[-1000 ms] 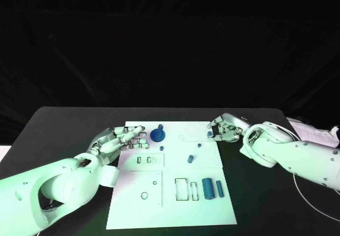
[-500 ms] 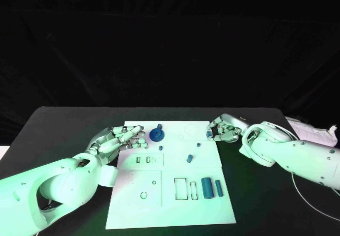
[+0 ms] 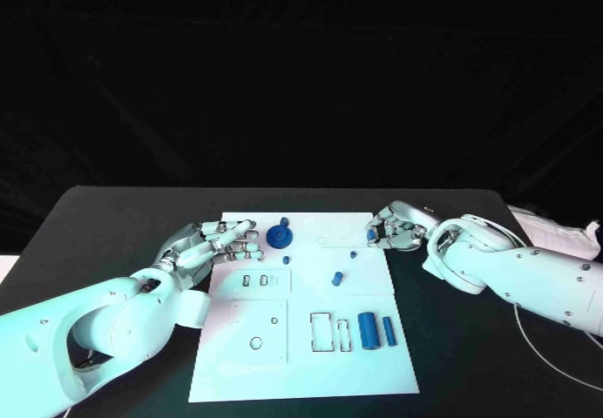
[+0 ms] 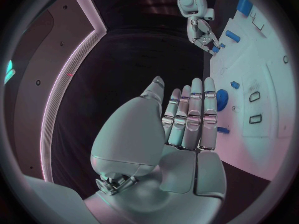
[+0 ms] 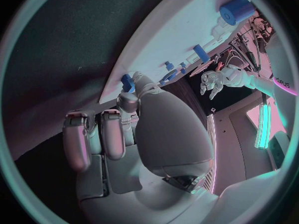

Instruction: Assemble the parts on the task board

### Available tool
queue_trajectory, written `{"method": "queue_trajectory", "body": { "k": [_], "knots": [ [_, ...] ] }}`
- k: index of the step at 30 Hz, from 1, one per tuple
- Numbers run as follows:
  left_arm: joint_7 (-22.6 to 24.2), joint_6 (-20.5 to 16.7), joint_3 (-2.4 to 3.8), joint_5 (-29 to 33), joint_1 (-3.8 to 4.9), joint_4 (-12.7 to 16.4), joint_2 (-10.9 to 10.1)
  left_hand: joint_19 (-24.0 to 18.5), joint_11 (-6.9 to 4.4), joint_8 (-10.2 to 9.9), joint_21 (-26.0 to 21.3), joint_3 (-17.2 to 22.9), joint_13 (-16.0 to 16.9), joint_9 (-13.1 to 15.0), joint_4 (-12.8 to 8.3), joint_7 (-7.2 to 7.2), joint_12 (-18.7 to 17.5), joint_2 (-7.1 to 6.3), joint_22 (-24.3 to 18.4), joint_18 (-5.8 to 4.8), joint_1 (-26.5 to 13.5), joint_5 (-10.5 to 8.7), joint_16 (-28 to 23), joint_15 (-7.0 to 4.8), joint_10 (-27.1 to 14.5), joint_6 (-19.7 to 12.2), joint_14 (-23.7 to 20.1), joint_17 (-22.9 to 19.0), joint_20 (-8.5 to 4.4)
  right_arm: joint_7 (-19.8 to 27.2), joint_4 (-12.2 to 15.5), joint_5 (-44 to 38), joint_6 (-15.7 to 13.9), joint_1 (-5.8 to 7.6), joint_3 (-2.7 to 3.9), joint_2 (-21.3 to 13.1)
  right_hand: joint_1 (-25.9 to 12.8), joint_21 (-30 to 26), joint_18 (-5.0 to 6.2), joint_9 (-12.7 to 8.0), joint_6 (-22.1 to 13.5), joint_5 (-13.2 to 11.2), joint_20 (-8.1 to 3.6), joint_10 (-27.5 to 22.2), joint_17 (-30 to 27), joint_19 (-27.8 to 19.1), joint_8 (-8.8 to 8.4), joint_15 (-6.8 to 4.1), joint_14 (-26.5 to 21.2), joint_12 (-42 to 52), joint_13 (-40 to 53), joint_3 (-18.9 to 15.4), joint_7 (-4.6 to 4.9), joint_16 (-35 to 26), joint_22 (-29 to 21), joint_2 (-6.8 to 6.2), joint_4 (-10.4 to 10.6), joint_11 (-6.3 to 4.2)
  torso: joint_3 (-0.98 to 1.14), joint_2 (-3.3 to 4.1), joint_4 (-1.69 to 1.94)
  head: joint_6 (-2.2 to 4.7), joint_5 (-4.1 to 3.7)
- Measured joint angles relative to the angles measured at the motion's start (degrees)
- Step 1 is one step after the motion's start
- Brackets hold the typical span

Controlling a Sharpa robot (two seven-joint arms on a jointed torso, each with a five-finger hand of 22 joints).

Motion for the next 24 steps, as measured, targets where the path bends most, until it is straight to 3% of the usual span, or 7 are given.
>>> {"method": "queue_trajectory", "body": {
  "k": [7, 11, 20, 24],
  "knots": [
    [0.00, 0.00, 0.00, 0.00, 0.00, -0.01, 0.00, 0.00, 0.00, 0.00, 0.00, 0.00, 0.00, 0.00, 0.00, 0.00, 0.00, 0.00, 0.00, 0.00, 0.00, 0.00, 0.00, 0.00, 0.00, 0.00, 0.00, 0.00, 0.00, 0.18, -0.26, 0.00, 0.09, -0.03, 0.05, 0.24, -0.31, 0.00, 0.00, 0.15, 2.69, -2.63, -0.42, -0.06, 0.00, 0.01, 0.80, -0.48, 0.07, -0.03, 0.03, 1.86, -0.68, 0.22, 0.00, 0.55, -0.61, -0.54, 0.00, -0.01, 0.00, -0.12, 0.01],
    [0.00, 0.00, 0.00, 0.00, 0.00, -0.02, 0.01, 0.00, 0.00, 0.00, 0.00, 0.00, 0.00, 0.00, 0.00, 0.00, 0.00, 0.00, 0.00, 0.00, 0.00, 0.00, 0.00, 0.00, 0.00, 0.00, 0.00, -0.01, 0.00, 0.18, -0.35, -0.12, 0.11, -0.01, 0.06, 0.30, -0.27, 0.00, -0.01, 0.28, 2.93, -3.96, -0.83, -0.09, -0.01, 0.01, 1.58, -0.91, -0.12, -0.11, 0.03, 2.76, -0.48, 0.22, 0.00, 0.81, -1.35, -0.93, 0.01, -0.03, 0.01, -0.20, -0.05],
    [-0.01, 0.00, 0.00, 0.01, -0.01, -0.06, 0.04, 0.00, 0.00, 0.00, 0.00, 0.00, 0.00, 0.00, 0.00, 0.00, 0.00, 0.00, 0.00, 0.00, 0.00, 0.00, 0.00, 0.00, 0.00, 0.00, 0.00, -0.01, 0.00, -0.05, -0.43, -0.73, -0.15, 0.00, 0.10, 0.30, -0.59, 0.00, 0.00, 0.29, 2.94, -4.27, -0.83, -0.04, -0.01, 0.01, 1.59, -1.00, -0.03, -0.24, 0.04, 3.09, -0.48, 0.22, 0.05, 1.14, -1.64, -1.08, 0.02, -0.07, -0.01, -0.30, 0.01],
    [-0.01, 0.00, 0.00, 0.01, -0.01, -0.10, 0.07, 0.00, 0.00, 0.00, 0.00, 0.00, 0.00, 0.00, 0.00, 0.00, 0.00, 0.00, 0.00, 0.00, 0.00, 0.00, 0.00, 0.00, 0.00, 0.00, 0.00, 0.04, 0.00, -0.49, 1.34, -0.74, -0.82, -0.14, -0.02, 0.04, -1.16, 0.00, 0.00, 0.29, 2.94, -4.30, -0.83, -0.04, -0.02, 0.01, 1.59, -1.00, -0.03, -0.49, 0.04, 3.54, -0.48, 0.22, 0.04, 1.70, -1.33, -1.08, 0.03, -0.09, -0.02, -0.18, 0.01]
  ]
}}
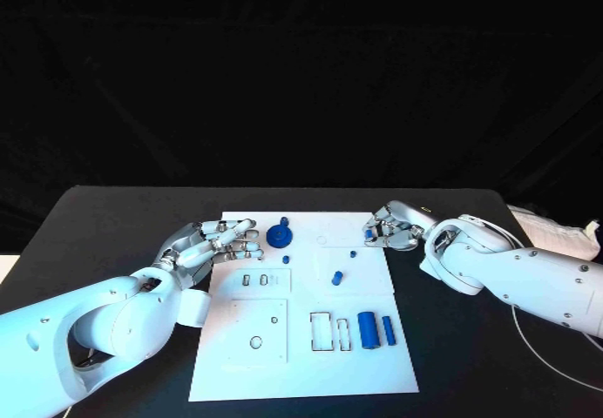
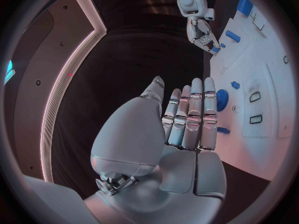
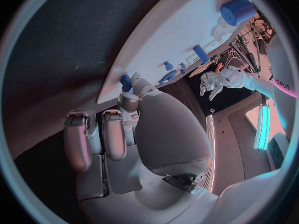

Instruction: Assemble the parts on the task board

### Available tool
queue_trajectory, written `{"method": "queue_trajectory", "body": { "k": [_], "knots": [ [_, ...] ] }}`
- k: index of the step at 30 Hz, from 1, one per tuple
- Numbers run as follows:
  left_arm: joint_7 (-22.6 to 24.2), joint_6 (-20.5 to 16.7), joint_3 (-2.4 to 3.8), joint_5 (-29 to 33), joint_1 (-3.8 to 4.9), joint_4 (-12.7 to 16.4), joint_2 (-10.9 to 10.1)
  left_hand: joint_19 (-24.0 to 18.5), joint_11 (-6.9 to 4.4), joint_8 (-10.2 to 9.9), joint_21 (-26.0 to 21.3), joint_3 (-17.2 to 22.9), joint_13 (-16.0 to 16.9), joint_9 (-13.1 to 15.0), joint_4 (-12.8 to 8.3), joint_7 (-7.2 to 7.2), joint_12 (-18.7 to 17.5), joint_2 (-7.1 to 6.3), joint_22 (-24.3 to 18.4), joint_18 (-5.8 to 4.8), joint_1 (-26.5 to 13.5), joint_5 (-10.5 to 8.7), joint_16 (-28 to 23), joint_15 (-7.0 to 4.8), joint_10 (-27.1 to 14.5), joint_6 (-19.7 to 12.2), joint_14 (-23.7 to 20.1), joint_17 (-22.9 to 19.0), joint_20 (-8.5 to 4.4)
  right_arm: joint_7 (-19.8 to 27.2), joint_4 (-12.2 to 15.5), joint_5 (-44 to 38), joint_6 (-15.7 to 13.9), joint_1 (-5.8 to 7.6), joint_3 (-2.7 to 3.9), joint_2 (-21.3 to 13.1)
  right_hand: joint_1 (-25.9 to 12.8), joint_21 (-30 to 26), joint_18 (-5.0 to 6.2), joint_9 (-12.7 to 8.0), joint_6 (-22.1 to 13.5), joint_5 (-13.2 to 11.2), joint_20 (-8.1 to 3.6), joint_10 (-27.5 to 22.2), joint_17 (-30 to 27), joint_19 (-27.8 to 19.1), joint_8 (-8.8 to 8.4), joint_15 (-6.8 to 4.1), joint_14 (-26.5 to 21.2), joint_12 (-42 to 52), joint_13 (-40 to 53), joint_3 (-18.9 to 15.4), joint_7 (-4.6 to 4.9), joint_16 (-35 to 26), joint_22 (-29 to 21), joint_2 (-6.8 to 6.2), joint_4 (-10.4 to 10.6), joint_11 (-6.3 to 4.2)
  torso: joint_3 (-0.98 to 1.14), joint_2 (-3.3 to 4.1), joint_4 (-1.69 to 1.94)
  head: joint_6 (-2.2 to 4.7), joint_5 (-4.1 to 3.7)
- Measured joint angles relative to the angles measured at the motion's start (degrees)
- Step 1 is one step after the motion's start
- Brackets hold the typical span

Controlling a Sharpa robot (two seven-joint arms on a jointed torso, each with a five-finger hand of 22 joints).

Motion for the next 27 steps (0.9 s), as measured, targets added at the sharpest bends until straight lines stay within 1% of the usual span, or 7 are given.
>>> {"method": "queue_trajectory", "body": {
  "k": [6, 11, 15, 20, 23, 26, 27],
  "knots": [
    [0.00, 0.00, 0.00, 0.00, 0.00, -0.14, -0.05, 0.00, 0.00, 0.00, 0.00, 0.00, 0.00, 0.00, 0.00, 0.00, 0.00, 0.00, -0.05, 0.00, 0.00, 0.00, 0.00, 0.00, 0.00, 0.00, 0.00, 0.00, 0.00, -1.79, 6.15, 1.00, -1.42, 0.27, 0.09, -0.69, -0.33, 0.00, 0.00, 0.00, 0.00, -0.02, 0.00, 0.09, 0.00, 0.00, -0.17, 0.00, 0.00, -1.36, -0.65, 0.32, 0.00, 0.00, 0.00, 0.32, 0.32, -0.09, -0.07, -0.18, 0.15, 0.11, -0.09],
    [0.04, -0.01, 0.00, 0.02, 0.00, -0.55, -0.13, 0.00, 0.00, 0.00, 0.00, 0.00, 0.00, 0.00, 0.00, 0.00, 0.00, 0.00, -0.05, -0.01, 0.00, 0.00, 0.00, 0.00, 0.00, 0.00, 0.00, -0.01, 0.00, -4.47, 11.35, 1.35, -2.32, 0.63, 0.11, 0.62, -1.10, 0.00, 0.00, 0.00, 0.01, -0.15, 0.01, -0.07, -0.01, 0.00, -0.35, 0.00, 0.01, -2.49, -1.42, 0.33, -0.01, -0.45, -0.01, 0.43, 0.33, -0.28, -0.28, -0.60, 0.35, -0.06, -0.06],
    [0.20, -0.01, 0.00, 0.16, 0.00, -1.13, -0.33, 0.00, 0.00, 0.00, 0.00, 0.00, 0.00, 0.00, 0.00, 0.00, 0.00, 0.00, -0.05, 0.00, 0.00, 0.00, 0.00, 0.00, 0.00, 0.00, 0.00, -0.01, 0.00, -6.49, 14.02, 0.90, -2.71, 0.59, 0.12, 2.44, -1.56, 0.00, 0.00, 0.29, 0.28, 0.74, 0.01, -0.29, -0.01, 0.00, -0.71, -0.01, 0.00, -3.30, -1.95, 0.33, -0.28, -0.67, -0.01, -0.02, 0.33, -0.43, -0.55, -1.04, 0.64, -0.46, 0.02],
    [0.67, 0.05, 0.00, 0.49, 0.00, -2.49, -0.77, 0.00, 0.00, -0.27, 0.00, 0.15, 0.00, 0.00, -0.15, 0.00, 0.00, 0.22, -0.05, -0.01, 0.22, 0.00, -0.23, 0.00, 0.00, 0.00, 0.00, 0.05, 0.00, -9.18, 16.05, -0.96, -3.07, -0.13, 0.08, 5.42, -1.63, 0.00, 0.00, 0.42, 0.32, 0.74, 0.01, -0.50, -0.01, -0.01, -0.81, -0.01, 0.00, -3.92, -2.37, 0.58, -0.32, -0.67, -0.01, -0.10, 0.09, -0.24, -0.98, -1.75, 1.22, -1.49, 0.59],
    [1.05, 0.06, 0.00, 0.67, 0.00, -3.26, -1.04, 0.00, 0.00, -0.28, 0.00, 0.15, 0.00, 0.00, -0.15, 0.00, 0.00, 0.22, -0.05, 0.00, 0.22, 0.00, -0.23, 0.00, 0.00, 0.00, 0.00, 0.05, 0.00, -10.95, 16.47, -2.60, -3.13, -0.86, 0.02, 7.67, -1.63, 0.00, 0.00, 0.60, 0.33, 0.85, 0.01, -0.70, -0.01, -0.01, -0.84, -0.01, 0.00, -4.49, -2.74, 0.58, -0.32, -0.67, -0.01, -0.10, 0.09, -0.45, -1.29, -2.18, 1.56, -1.99, 0.80],
    [1.40, 0.07, 0.00, 0.84, 0.00, -3.46, -1.17, 0.00, 0.00, -0.28, 0.00, 0.15, 0.00, 0.00, -0.15, 0.00, 0.00, 0.22, -0.10, 0.00, 0.22, 0.00, -0.23, 0.00, 0.00, 0.00, 0.00, 0.04, 0.00, -12.59, 16.16, -4.36, -3.11, -1.44, -0.27, 9.68, -1.63, 0.00, 0.00, 0.66, 0.33, 0.96, 0.01, -1.00, -0.02, -0.01, -1.00, -0.01, 0.00, -5.08, -3.16, 0.59, -0.32, -0.68, -0.02, -0.10, 0.08, -0.33, -1.55, -2.56, 1.81, -2.35, 0.94],
    [1.48, 0.07, 0.00, 0.88, 0.00, -3.47, -1.19, 0.00, 0.00, -0.28, 0.00, 0.15, 0.00, 0.00, -0.15, 0.00, 0.00, 0.22, -0.10, 0.00, 0.22, 0.00, -0.23, 0.00, 0.00, 0.00, 0.00, 0.04, 0.00, -13.07, 15.92, -4.88, -3.08, -1.56, -0.36, 10.30, -1.63, 0.00, 0.00, 0.66, 0.33, 0.96, 0.01, -1.00, -0.02, -0.01, -1.03, -0.01, 0.00, -5.37, -3.27, 0.76, -0.33, -0.89, -0.02, -0.10, -0.10, -0.33, -1.68, -2.70, 1.92, -2.54, 0.98]
  ]
}}
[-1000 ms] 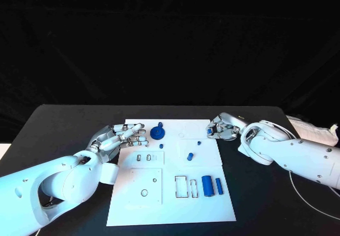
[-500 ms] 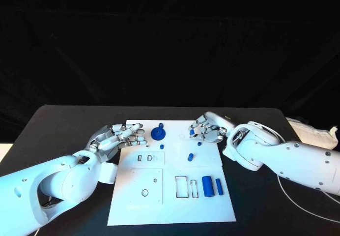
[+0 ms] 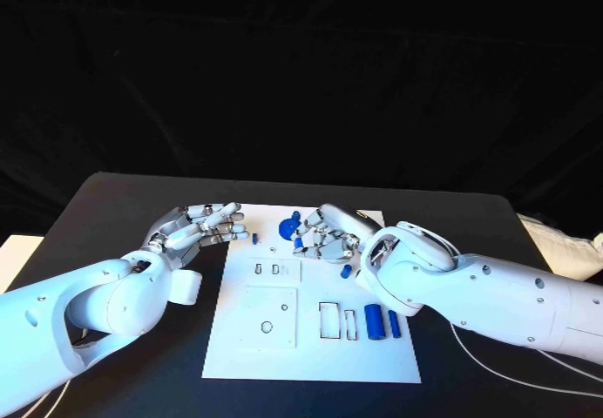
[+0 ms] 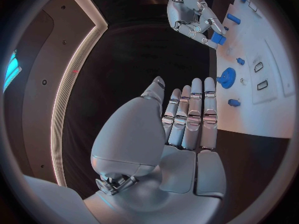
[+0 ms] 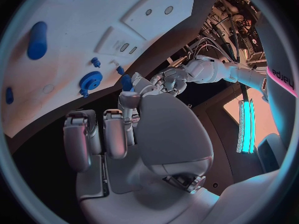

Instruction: Assemble the parts on the task board

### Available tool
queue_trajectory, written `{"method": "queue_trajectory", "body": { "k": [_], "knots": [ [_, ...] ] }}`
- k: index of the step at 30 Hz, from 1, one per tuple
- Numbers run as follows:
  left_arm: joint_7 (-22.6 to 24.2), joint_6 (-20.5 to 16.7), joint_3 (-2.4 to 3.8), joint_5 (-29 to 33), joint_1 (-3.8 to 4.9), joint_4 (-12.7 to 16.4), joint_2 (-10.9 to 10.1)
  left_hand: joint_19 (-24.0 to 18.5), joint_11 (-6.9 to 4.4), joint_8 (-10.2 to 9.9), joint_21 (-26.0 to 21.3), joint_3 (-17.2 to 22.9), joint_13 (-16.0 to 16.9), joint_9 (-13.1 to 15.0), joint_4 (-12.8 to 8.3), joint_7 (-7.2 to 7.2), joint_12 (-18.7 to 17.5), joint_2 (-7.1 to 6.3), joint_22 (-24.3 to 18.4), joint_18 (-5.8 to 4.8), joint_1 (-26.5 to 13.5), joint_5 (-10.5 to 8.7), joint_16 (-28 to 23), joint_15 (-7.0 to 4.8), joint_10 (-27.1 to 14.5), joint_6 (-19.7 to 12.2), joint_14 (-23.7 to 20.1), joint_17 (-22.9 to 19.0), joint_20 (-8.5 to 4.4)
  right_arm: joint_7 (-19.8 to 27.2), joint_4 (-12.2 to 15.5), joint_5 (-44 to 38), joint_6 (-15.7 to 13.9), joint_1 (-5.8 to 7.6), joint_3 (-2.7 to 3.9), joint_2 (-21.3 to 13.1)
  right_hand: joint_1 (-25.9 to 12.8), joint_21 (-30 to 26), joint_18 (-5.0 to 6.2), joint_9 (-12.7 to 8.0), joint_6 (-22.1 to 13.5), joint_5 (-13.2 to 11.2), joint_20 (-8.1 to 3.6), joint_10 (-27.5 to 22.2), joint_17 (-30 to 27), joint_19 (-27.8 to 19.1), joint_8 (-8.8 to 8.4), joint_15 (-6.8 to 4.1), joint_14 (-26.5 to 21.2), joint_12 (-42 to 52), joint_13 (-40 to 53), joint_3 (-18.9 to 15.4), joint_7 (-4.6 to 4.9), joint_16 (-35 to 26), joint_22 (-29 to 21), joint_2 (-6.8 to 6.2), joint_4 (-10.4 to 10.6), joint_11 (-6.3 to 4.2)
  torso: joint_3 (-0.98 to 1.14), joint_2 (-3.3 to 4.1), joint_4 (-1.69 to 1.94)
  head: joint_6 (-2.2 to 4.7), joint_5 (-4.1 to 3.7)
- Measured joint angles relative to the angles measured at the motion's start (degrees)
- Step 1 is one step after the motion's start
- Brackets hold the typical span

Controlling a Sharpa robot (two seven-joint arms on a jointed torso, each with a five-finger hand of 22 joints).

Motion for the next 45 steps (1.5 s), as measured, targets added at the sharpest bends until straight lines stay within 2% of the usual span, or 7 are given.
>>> {"method": "queue_trajectory", "body": {
  "k": [6, 12, 23, 28, 37, 45],
  "knots": [
    [0.31, 0.07, 0.00, 0.24, 0.01, 0.33, -0.08, 0.00, 0.00, 0.00, 0.00, 0.17, 0.00, 0.00, -0.17, 0.00, 0.00, 0.00, 0.00, 0.00, 0.00, 0.00, 0.00, 0.00, 0.00, 0.00, 0.00, 0.06, 0.00, -2.77, -2.03, -2.93, 0.68, -0.47, -0.73, 3.39, -0.15, -0.21, 0.00, 0.00, 0.00, 0.01, 0.00, -0.41, 0.00, 0.00, -0.18, 0.00, 0.00, -0.77, -0.54, 0.37, 0.00, 0.00, 0.00, -0.15, -0.37, 0.01, -0.53, -0.35, 0.60, -0.63, -0.16],
    [0.38, 0.14, 0.00, 0.40, 0.01, 0.93, 0.01, 0.00, 0.00, 0.00, 0.00, 0.17, 0.00, 0.00, -0.17, 0.00, 0.00, 0.00, 0.00, 0.00, 0.00, 0.00, 0.00, 0.00, 0.00, 0.00, 0.00, 0.06, 0.00, -4.81, -3.70, -4.84, 1.58, -0.73, -1.32, 5.16, -0.15, -0.21, 0.00, 0.00, 0.01, 0.30, 0.00, -0.41, -0.01, 0.00, -0.39, 0.01, 0.00, -0.81, -0.68, 0.51, -0.01, -0.34, -0.01, -0.15, -0.23, 0.01, -0.80, -0.42, 0.77, -0.90, 0.09],
    [0.40, 0.19, 0.00, 0.56, 0.01, 1.85, 0.44, 0.00, 0.00, 0.00, 0.00, 0.18, 0.00, 0.00, -0.17, 0.00, 0.00, 0.00, 0.01, 0.00, 0.00, 0.00, 0.00, 0.00, 0.00, 0.00, 0.00, 0.05, 0.00, -7.10, -5.08, -6.72, 3.32, -0.86, -2.01, 6.78, -0.30, -0.21, 0.00, -0.08, 0.04, 0.31, 0.01, -0.41, -0.01, 0.00, -0.14, 0.01, 0.00, -1.12, -0.80, 0.52, -0.04, -0.34, -0.01, -0.31, -0.22, 0.01, -0.83, -0.41, 0.73, -1.25, 0.57],
    [0.40, 0.22, 0.00, 0.59, 0.01, 2.08, 0.47, 0.00, 0.00, 0.00, 0.00, 0.17, 0.00, 0.00, -0.17, 0.00, 0.00, 0.00, 0.01, 0.00, 0.00, 0.00, 0.00, 0.00, 0.00, 0.00, 0.00, 0.04, 0.00, -7.42, -5.09, -7.07, 4.15, -1.39, -2.12, 6.76, -0.44, -0.21, 0.00, -0.08, 0.13, 0.31, 0.01, -0.41, -0.01, 0.00, -0.13, 0.01, 0.00, -1.14, -0.85, 0.51, -0.13, -0.34, -0.02, -0.46, -0.22, 0.02, -0.79, -0.39, 0.71, -1.41, 0.76],
    [0.39, 0.28, 0.00, 0.63, 0.01, 2.17, 0.51, 0.00, 0.00, 0.00, 0.00, 0.18, 0.00, 0.00, -0.17, 0.00, 0.00, 0.00, 0.01, 0.00, 0.00, 0.00, 0.00, 0.00, 0.00, 0.00, 0.00, 0.04, 0.00, -7.60, -5.53, -7.61, 4.66, -2.26, -2.03, 7.37, -0.59, -0.21, 0.00, -0.03, 0.19, 0.30, 0.01, -0.40, 0.03, 0.00, -0.14, 0.01, 0.00, -1.14, -0.85, 0.66, -0.19, -0.34, -0.02, -0.61, -0.38, 0.02, -0.76, -0.36, 0.69, -1.60, 1.07],
    [0.37, 0.35, 0.00, 0.65, 0.01, 2.16, 0.53, 0.00, 0.00, 0.00, 0.00, 0.17, 0.00, 0.00, -0.17, 0.00, 0.00, 0.00, 0.01, 0.00, 0.00, 0.00, 0.00, 0.00, 0.00, 0.00, 0.00, 0.04, 0.00, -7.60, -5.57, -8.21, 4.57, -2.48, -1.93, 7.40, -0.59, -0.21, 0.00, -0.02, 0.20, 0.28, 0.01, -0.51, 0.03, 0.00, -0.25, 0.01, 0.00, -1.67, -1.15, 0.66, -0.20, -0.34, -0.02, -0.61, -0.38, 0.15, -0.81, -0.35, 0.68, -1.93, 1.09]
  ]
}}
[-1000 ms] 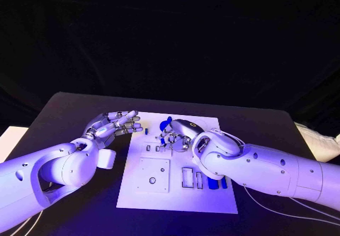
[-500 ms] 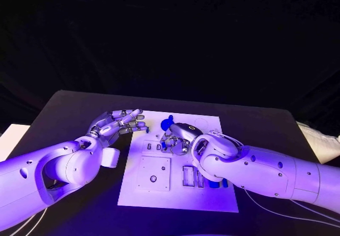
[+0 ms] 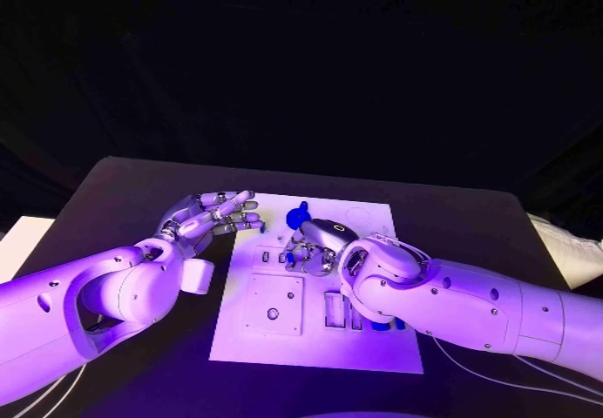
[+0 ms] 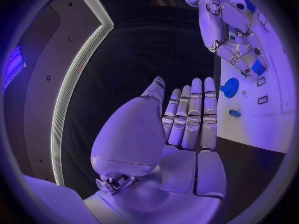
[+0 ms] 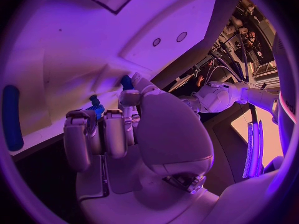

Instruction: Assemble the parts on the task board

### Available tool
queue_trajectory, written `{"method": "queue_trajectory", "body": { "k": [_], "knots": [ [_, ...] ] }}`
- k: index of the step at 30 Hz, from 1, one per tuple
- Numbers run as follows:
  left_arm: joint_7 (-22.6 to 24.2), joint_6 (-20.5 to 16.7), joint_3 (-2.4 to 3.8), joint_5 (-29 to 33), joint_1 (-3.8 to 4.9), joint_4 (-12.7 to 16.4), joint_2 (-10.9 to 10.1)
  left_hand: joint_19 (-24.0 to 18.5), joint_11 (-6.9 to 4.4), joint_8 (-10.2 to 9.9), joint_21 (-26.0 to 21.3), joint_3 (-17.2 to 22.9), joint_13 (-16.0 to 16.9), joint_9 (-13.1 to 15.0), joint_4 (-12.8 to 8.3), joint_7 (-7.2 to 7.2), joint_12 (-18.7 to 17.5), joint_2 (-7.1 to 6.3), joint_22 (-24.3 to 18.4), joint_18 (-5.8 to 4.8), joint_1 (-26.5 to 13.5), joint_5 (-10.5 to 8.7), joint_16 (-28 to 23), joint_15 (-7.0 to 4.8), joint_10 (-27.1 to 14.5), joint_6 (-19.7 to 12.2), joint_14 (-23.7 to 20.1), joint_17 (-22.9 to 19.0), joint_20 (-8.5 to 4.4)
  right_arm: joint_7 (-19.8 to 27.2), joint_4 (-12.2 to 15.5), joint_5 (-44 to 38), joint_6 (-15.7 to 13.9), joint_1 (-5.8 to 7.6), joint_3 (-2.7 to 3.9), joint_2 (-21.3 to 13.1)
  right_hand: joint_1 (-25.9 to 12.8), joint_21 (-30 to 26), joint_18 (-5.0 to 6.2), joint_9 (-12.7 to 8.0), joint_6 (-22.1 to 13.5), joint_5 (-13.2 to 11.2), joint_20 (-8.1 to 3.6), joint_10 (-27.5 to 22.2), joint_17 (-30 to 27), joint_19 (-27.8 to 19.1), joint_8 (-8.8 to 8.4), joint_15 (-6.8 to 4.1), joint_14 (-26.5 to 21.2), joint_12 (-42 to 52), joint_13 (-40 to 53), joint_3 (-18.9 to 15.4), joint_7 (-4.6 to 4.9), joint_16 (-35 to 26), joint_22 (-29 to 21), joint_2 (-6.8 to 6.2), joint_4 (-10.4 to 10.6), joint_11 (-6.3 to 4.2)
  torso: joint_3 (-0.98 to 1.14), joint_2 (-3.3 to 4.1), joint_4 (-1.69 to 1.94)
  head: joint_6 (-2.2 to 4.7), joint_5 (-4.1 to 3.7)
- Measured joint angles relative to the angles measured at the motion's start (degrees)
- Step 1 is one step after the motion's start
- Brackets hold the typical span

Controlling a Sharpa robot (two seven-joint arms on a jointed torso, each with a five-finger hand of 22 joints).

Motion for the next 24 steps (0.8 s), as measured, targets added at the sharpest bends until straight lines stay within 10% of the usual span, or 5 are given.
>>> {"method": "queue_trajectory", "body": {
  "k": [24],
  "knots": [
    [-0.04, 0.11, 0.00, 0.04, 0.00, -0.06, 0.15, 0.00, 0.00, 0.00, 0.00, 0.00, 0.00, 0.00, 0.00, 0.00, 0.00, 0.00, 0.01, 0.00, 0.00, 0.00, 0.00, 0.00, 0.00, 0.00, 0.00, 0.04, 0.00, -0.44, -0.29, -1.14, 0.52, -0.15, 0.12, -0.16, -1.77, -0.23, 0.00, -0.21, 0.05, -0.02, 0.00, -1.14, -0.02, 0.00, -0.75, 0.01, 0.00, -2.77, -1.78, 0.39, -0.04, -0.56, -0.01, -1.77, -0.07, 0.26, -0.02, 0.08, -0.05, 0.01, -0.21]
  ]
}}
